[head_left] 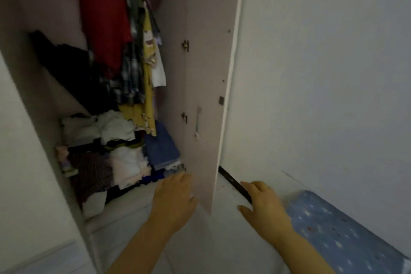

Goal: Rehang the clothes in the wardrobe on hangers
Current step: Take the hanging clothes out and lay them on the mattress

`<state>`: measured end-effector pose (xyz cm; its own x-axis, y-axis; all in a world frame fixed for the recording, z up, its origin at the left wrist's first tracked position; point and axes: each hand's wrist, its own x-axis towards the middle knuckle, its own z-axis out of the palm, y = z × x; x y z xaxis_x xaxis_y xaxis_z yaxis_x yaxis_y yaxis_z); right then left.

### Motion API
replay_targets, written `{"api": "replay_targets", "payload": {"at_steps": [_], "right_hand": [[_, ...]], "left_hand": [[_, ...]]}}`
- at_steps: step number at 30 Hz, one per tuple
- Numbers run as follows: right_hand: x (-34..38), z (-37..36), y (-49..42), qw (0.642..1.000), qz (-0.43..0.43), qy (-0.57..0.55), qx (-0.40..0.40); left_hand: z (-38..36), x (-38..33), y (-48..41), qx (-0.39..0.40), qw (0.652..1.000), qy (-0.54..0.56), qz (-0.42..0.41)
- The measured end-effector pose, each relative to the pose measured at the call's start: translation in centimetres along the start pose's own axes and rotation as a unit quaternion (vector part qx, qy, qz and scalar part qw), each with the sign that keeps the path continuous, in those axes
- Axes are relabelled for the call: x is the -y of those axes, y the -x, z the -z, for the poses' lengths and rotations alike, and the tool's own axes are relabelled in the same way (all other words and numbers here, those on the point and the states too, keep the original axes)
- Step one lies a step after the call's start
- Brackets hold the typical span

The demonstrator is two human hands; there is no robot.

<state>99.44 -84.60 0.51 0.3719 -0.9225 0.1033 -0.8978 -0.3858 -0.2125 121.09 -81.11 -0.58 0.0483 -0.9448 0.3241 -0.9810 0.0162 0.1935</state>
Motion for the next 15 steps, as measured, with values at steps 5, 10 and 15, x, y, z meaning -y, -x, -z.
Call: {"api": "replay_targets", "payload": {"at_steps": [5,10,15], "right_hand": [[2.2,0.1,-9.2,0.993,0.114,-0.001,0.001],[5.4,0.1,-16.8,0.983,0.180,-0.040,-0.001],[9.0,-1.1,-25.1,0.972,0.227,-0.056,-0.004]], "left_hand": [[0.8,3.7,-4.2,-0.014,0.996,-0.044,0.076],[1.6,7.2,-7.5,-0.045,0.988,-0.063,0.135],[1.3,12.5,-11.8,-0.058,0.980,-0.076,0.176]]}}
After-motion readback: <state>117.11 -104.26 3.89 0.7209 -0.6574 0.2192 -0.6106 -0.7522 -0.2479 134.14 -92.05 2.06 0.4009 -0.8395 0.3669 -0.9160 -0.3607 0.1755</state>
